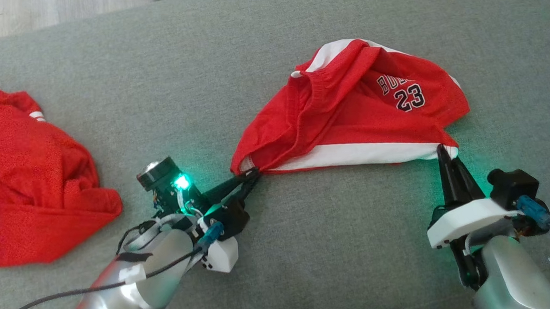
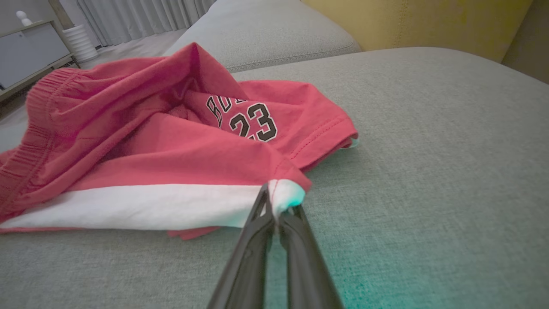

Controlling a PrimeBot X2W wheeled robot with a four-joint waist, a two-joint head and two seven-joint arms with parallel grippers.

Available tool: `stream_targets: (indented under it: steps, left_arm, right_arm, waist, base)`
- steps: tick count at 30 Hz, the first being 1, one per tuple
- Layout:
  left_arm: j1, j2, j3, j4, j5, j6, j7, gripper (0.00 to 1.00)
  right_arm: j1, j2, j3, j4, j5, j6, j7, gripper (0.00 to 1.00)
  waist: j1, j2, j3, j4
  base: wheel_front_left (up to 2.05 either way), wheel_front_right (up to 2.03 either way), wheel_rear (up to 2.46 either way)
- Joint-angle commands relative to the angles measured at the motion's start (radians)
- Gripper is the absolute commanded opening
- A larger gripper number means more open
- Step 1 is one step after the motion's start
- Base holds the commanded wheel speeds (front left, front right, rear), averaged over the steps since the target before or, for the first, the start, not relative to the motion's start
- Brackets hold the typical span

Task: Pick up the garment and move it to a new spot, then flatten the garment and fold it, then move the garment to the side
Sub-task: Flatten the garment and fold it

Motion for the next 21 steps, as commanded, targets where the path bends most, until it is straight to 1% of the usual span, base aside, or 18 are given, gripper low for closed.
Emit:
stream_targets:
  steps: [1, 7, 9, 11, 12, 19, 20, 21]
  left_arm:
    - [-0.047, 0.018, 0.030, -0.015, -0.010, 0.013, -0.004, 0.00]
    - [-0.051, 0.016, 0.043, -0.014, -0.038, 0.031, -0.004, 0.00]
    - [-0.046, 0.014, 0.060, -0.024, -0.066, 0.033, -0.004, 0.00]
    - [-0.032, 0.009, 0.089, -0.044, -0.117, 0.029, -0.004, 0.00]
    - [-0.032, 0.009, 0.089, -0.044, -0.117, 0.029, -0.004, 0.00]
    - [0.025, 0.019, 0.172, -0.146, -0.303, 0.007, -0.004, 0.00]
    - [0.039, 0.025, 0.195, -0.181, -0.354, 0.005, -0.004, 0.00]
    - [0.047, 0.028, 0.206, -0.200, -0.378, 0.004, -0.004, 0.00]
  right_arm:
    - [-0.035, -0.003, 0.018, -0.022, -0.001, 0.007, -0.013, 0.00]
    - [-0.035, -0.003, 0.015, -0.019, -0.008, 0.007, -0.014, 0.00]
    - [-0.034, -0.003, 0.016, -0.018, -0.009, 0.007, -0.014, 0.00]
    - [-0.034, -0.003, 0.019, -0.019, -0.010, 0.007, -0.014, 0.00]
    - [-0.034, -0.003, 0.019, -0.019, -0.010, 0.007, -0.014, 0.00]
    - [-0.038, -0.003, 0.033, -0.047, -0.017, 0.007, -0.015, 0.00]
    - [-0.038, -0.003, 0.039, -0.062, -0.018, 0.007, -0.013, 0.00]
    - [-0.038, -0.003, 0.044, -0.073, -0.020, 0.007, -0.011, 0.00]
  waist:
    - [-0.0001, 0.0000, -0.003, 0.004]
    - [-0.0001, 0.0000, -0.013, 0.014]
    - [-0.0001, 0.0000, -0.019, 0.017]
    - [-0.0001, 0.0000, -0.026, 0.019]
    - [-0.0001, 0.0000, -0.026, 0.019]
    - [-0.0001, 0.0000, -0.063, 0.033]
    - [-0.0001, 0.0000, -0.078, 0.039]
    - [-0.0001, 0.0000, -0.087, 0.042]
  base:
    - [0.00, 0.00, 0.00]
    - [0.00, 0.00, 0.00]
    - [0.00, 0.00, 0.00]
    - [0.00, 0.00, 0.00]
    - [0.00, 0.00, 0.00]
    - [0.00, 0.00, 0.00]
    - [0.00, 0.00, 0.00]
    - [0.00, 0.00, 0.00]
